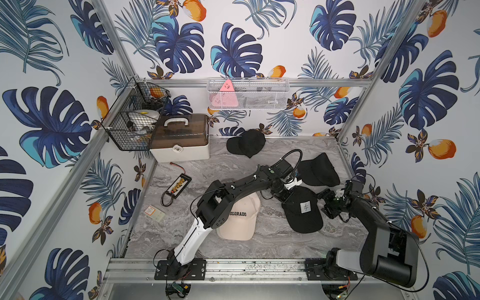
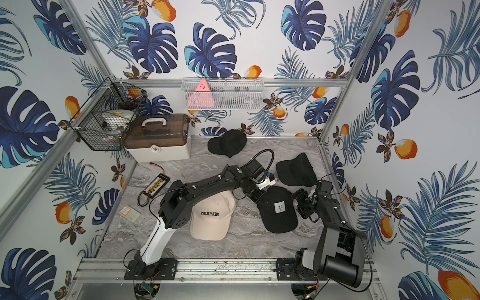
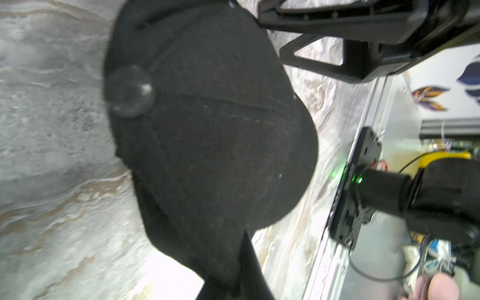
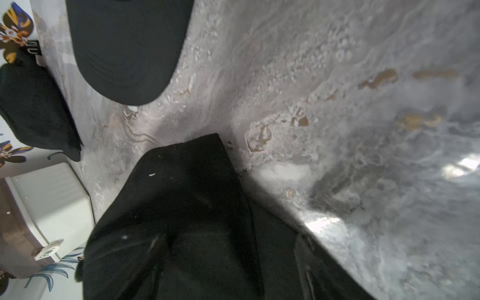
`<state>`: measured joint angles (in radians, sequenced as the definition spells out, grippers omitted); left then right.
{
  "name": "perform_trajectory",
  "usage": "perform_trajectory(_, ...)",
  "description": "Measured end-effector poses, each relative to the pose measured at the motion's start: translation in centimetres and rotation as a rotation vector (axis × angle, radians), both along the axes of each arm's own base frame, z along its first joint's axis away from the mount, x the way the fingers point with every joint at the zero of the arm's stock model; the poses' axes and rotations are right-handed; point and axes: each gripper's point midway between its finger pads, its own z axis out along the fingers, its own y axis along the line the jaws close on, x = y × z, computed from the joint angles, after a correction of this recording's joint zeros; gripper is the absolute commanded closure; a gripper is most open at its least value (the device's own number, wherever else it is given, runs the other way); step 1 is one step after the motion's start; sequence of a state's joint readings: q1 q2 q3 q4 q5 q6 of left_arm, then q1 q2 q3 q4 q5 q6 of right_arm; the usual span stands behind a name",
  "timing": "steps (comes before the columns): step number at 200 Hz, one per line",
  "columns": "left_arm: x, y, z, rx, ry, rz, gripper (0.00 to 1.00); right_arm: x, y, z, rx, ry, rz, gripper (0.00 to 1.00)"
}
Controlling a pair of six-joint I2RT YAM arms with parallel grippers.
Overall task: Stack the baseball caps by color
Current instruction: Adjust the baseball cap at the center of the board.
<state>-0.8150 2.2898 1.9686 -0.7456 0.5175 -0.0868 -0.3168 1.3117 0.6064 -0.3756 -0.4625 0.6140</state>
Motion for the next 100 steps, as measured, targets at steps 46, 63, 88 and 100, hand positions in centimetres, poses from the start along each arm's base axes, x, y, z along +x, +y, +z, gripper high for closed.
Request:
perform_trajectory(46,1.6,1.6,-0.7,0.07,-0.078,-0.066,0.87,-2.3,1.7,-1.5,0.047,0.033,0.017,0.37)
perform_trajectory(63,2.0,1.9,-1.1,0.094,-0.103,-0.07,0.72,-2.7,2.4,-1.6,0.055,0.027,0.026,0.37)
perform_trajectory(88,2.7,2.3,-1.3,0.114,-0.143,-0.056,0.41,-3.3,3.3,-1.8,0.063,0.026,0.048,0.37)
perform_trajectory(100,2.8,2.6,-1.1,0.121,-0.159,-0.046,0.32,-3.4,3.8,-1.9,0.074,0.016,0.059,0.37)
